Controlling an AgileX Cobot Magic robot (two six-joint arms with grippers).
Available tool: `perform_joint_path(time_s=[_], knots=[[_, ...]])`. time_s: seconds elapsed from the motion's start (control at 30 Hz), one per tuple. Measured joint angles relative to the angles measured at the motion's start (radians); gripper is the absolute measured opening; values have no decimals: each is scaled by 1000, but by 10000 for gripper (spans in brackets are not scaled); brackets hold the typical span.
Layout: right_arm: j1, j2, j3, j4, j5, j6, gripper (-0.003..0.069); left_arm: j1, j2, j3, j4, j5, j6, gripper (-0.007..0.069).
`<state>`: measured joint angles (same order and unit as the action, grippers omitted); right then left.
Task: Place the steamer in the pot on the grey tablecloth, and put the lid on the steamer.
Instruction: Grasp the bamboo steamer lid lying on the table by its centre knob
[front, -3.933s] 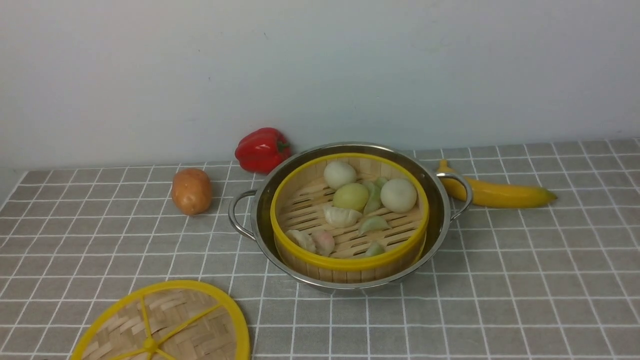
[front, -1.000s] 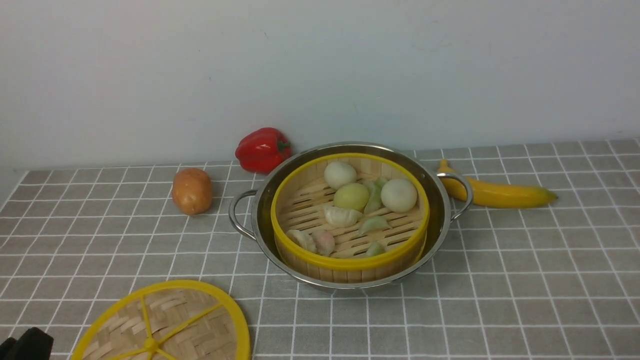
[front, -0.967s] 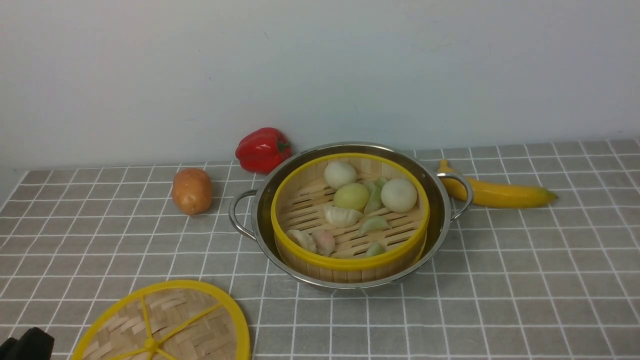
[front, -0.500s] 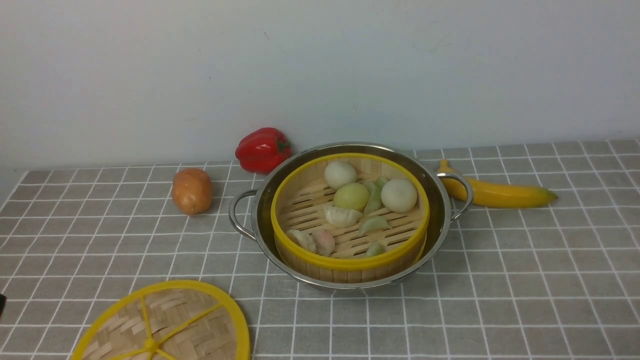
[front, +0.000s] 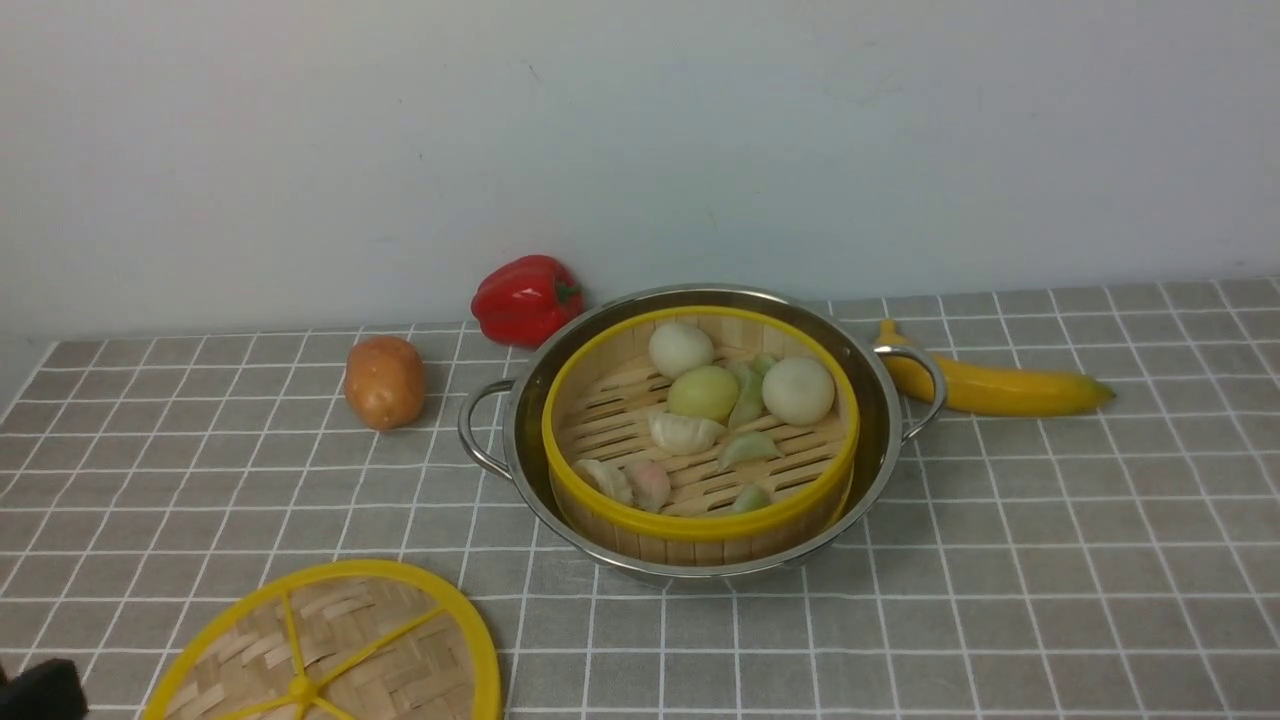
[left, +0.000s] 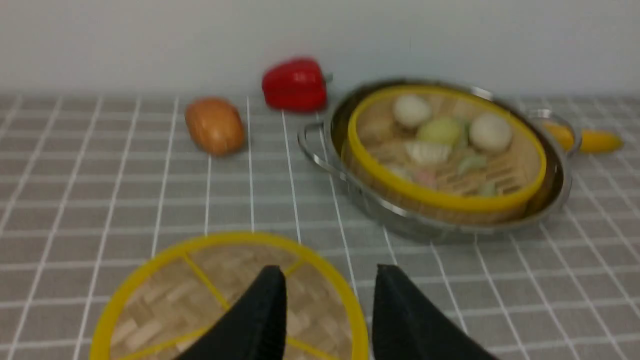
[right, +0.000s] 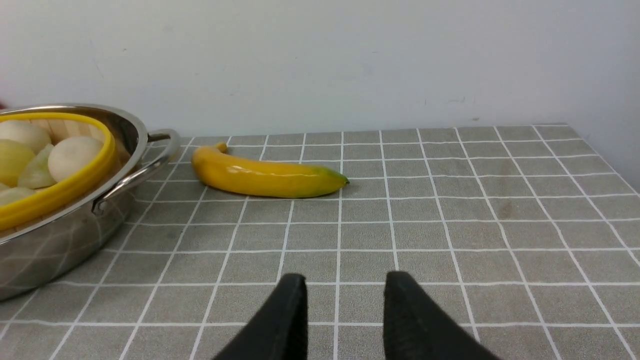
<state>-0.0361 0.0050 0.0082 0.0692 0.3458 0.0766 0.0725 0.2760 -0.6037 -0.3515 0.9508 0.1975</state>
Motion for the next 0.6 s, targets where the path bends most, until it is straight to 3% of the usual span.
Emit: perform_joint_path(time_s=[0.23,0.4,0.6], knots=[[0,0,0,0,0,0,240,0,157,0,-16,10,184,243],[0,0,0,0,0,0,240,0,254,3,-82,-42,197,243],[0,0,0,0,-1,0,240,0,383,30,-70,-61,196,243]])
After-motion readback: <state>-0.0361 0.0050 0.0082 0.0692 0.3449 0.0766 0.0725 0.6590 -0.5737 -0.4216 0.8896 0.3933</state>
